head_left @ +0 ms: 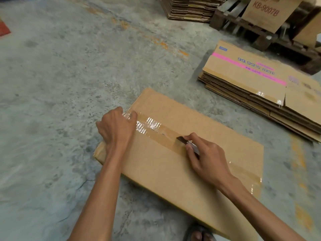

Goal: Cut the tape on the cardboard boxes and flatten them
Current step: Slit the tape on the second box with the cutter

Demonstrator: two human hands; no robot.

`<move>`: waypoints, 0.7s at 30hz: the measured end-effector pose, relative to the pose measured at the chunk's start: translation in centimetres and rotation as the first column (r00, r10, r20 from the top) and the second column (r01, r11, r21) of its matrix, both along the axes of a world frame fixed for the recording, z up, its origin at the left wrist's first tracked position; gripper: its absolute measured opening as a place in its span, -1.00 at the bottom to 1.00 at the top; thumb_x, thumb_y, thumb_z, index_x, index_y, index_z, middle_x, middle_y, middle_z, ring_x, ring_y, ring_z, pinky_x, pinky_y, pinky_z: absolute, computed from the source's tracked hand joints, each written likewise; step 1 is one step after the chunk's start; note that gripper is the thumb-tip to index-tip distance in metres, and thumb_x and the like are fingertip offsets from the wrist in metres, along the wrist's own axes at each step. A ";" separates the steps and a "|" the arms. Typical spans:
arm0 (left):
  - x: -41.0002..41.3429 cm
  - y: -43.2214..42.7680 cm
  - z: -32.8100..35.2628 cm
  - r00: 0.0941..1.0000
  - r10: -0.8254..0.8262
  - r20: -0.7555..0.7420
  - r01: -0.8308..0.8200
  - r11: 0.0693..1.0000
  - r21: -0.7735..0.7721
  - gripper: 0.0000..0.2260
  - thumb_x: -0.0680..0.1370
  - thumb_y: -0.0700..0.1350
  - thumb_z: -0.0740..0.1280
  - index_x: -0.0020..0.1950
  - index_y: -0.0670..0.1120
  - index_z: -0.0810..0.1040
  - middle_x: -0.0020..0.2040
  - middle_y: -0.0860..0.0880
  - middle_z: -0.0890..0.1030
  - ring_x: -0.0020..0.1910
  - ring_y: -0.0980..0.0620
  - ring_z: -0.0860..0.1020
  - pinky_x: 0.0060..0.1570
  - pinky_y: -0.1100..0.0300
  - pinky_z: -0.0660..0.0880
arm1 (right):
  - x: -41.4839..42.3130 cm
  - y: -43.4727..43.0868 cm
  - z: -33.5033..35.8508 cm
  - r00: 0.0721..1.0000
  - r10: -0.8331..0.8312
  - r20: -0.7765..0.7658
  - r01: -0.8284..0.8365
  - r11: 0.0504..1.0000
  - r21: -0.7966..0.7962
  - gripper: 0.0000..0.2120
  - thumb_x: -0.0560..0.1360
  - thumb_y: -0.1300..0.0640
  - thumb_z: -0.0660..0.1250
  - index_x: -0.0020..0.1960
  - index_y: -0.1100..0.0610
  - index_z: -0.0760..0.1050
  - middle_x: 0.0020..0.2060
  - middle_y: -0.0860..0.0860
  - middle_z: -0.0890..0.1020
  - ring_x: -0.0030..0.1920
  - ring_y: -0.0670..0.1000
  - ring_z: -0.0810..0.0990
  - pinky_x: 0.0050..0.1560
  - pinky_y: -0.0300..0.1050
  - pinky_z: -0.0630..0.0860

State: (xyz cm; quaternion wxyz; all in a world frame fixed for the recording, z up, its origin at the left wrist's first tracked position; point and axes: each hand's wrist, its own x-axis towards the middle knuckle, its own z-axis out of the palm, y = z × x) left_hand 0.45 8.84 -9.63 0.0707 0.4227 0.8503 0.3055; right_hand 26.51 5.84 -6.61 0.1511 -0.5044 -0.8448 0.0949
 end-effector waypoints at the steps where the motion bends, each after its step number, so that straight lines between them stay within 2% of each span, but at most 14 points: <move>1: -0.1 0.0 0.0 0.998 -0.005 0.055 0.004 1.000 0.016 -0.62 0.49 0.16 0.32 -0.34 -0.10 0.42 -0.38 -0.07 0.45 -0.30 -0.13 0.43 -0.16 0.03 0.39 | -0.8 0.5 0.0 1.000 0.006 -0.015 -0.006 1.000 0.006 -0.84 0.59 0.08 0.25 0.15 -0.05 0.47 -0.06 -0.17 0.65 -0.36 -0.03 0.47 -0.38 -0.09 0.46; 3: -0.5 0.0 0.0 0.977 0.014 0.211 -0.026 0.998 0.053 -0.57 0.43 0.15 0.39 -0.40 -0.07 0.26 -0.44 -0.02 0.33 -0.39 -0.08 0.38 -0.35 0.13 0.31 | -2.9 1.6 0.2 0.998 0.044 -0.036 -0.044 0.999 0.000 -0.83 0.57 0.09 0.24 0.16 -0.06 0.46 -0.07 -0.14 0.65 -0.31 0.00 0.48 -0.33 -0.08 0.48; 4: -0.7 0.0 -0.2 0.962 0.033 0.270 -0.050 0.997 0.054 -0.54 0.41 0.14 0.43 -0.41 -0.06 0.22 -0.45 -0.01 0.29 -0.42 -0.04 0.35 -0.39 0.17 0.27 | -4.0 2.2 0.3 0.997 0.072 -0.033 -0.073 0.997 -0.008 -0.82 0.57 0.09 0.22 0.16 -0.06 0.44 -0.07 -0.13 0.65 -0.26 0.02 0.51 -0.30 -0.06 0.49; 6: -1.0 0.1 -0.3 0.949 0.061 0.311 -0.078 0.996 0.044 -0.51 0.38 0.13 0.46 -0.41 -0.05 0.19 -0.45 0.01 0.26 -0.45 0.00 0.30 -0.39 0.22 0.25 | -6.5 3.3 0.5 0.991 0.134 -0.012 -0.135 0.991 -0.016 -0.79 0.56 0.11 0.19 0.18 -0.05 0.42 -0.03 -0.11 0.65 -0.15 0.10 0.58 -0.26 -0.03 0.51; 9: -1.3 0.5 -0.2 0.930 0.075 0.361 -0.086 0.996 0.014 -0.49 0.35 0.13 0.48 -0.43 -0.06 0.18 -0.48 0.04 0.24 -0.47 0.00 0.28 -0.39 0.19 0.24 | -9.3 4.6 0.7 0.981 0.185 0.063 -0.184 0.983 -0.022 -0.77 0.54 0.14 0.16 0.18 -0.02 0.40 -0.08 -0.02 0.65 -0.13 0.19 0.58 -0.26 0.00 0.51; 11: -1.4 0.5 -0.3 0.919 0.080 0.387 -0.087 0.996 -0.001 -0.47 0.35 0.15 0.48 -0.43 -0.07 0.17 -0.48 0.04 0.23 -0.47 0.00 0.28 -0.38 0.18 0.24 | -10.5 5.1 0.9 0.977 0.194 0.089 -0.192 0.981 -0.030 -0.77 0.53 0.15 0.18 0.17 -0.01 0.40 -0.11 0.01 0.65 -0.13 0.22 0.57 -0.26 0.01 0.50; 16: -1.4 0.3 -0.4 0.918 0.084 0.388 -0.097 0.995 0.015 -0.46 0.34 0.17 0.48 -0.42 -0.09 0.17 -0.49 0.03 0.21 -0.45 -0.04 0.28 -0.38 0.16 0.24 | -11.5 5.2 1.2 0.960 0.261 0.099 -0.258 0.965 -0.041 -0.75 0.53 0.14 0.18 0.18 -0.04 0.43 -0.03 -0.02 0.68 -0.10 0.22 0.60 -0.24 0.00 0.51; 21: -1.2 0.0 -0.2 0.925 0.072 0.372 -0.101 0.993 0.058 -0.47 0.38 0.15 0.47 -0.42 -0.08 0.17 -0.50 0.04 0.21 -0.48 -0.01 0.28 -0.40 0.18 0.24 | -12.4 5.5 1.8 0.950 0.255 0.182 -0.258 0.966 -0.008 -0.75 0.52 0.15 0.19 0.17 -0.04 0.44 -0.09 0.04 0.68 -0.12 0.24 0.60 -0.25 -0.01 0.46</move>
